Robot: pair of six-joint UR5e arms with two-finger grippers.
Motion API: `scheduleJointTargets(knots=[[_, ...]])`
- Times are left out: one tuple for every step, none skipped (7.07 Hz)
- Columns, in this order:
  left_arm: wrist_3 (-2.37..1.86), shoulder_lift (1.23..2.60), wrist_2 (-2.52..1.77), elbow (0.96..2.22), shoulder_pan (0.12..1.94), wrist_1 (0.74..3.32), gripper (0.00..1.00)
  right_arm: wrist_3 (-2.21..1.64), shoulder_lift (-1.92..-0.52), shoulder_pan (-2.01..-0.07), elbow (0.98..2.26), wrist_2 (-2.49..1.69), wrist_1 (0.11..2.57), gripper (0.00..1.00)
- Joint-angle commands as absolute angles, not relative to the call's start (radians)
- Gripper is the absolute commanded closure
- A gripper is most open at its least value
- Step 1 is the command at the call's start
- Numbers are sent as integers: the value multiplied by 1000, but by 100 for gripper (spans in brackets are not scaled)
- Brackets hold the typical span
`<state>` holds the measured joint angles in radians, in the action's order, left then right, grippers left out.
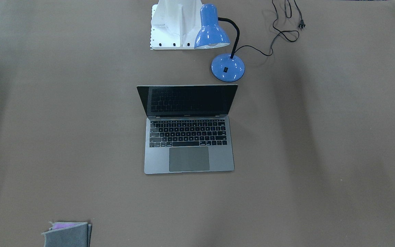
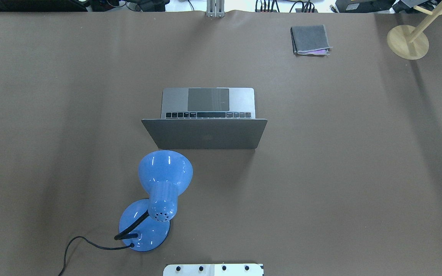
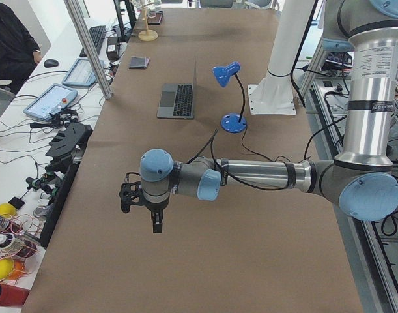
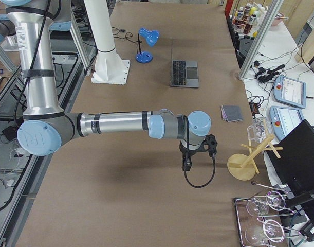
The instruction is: Close laptop
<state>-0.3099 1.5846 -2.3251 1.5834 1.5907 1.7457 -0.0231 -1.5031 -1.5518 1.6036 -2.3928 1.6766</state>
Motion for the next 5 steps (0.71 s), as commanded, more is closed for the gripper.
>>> scheduleJointTargets(knots=[[-310, 1585, -2326, 1585, 1591, 1746, 2, -21, -1503, -1563, 1612, -2393, 1677, 0], [-310, 1585, -2324, 1583, 1591, 1746, 2, -26, -1502, -1563, 1615, -2395, 1677, 0], [-310, 1585, -2324, 1583, 1591, 1746, 2, -28, -1502, -1563, 1615, -2396, 1677, 0], [-310, 1585, -2324, 1583, 1591, 1746, 2, -28, -1502, -1563, 1615, -2395, 1677, 0], [-310, 1585, -2324, 1583, 1591, 1746, 2, -31, -1502, -1563, 1617, -2396, 1677, 0]])
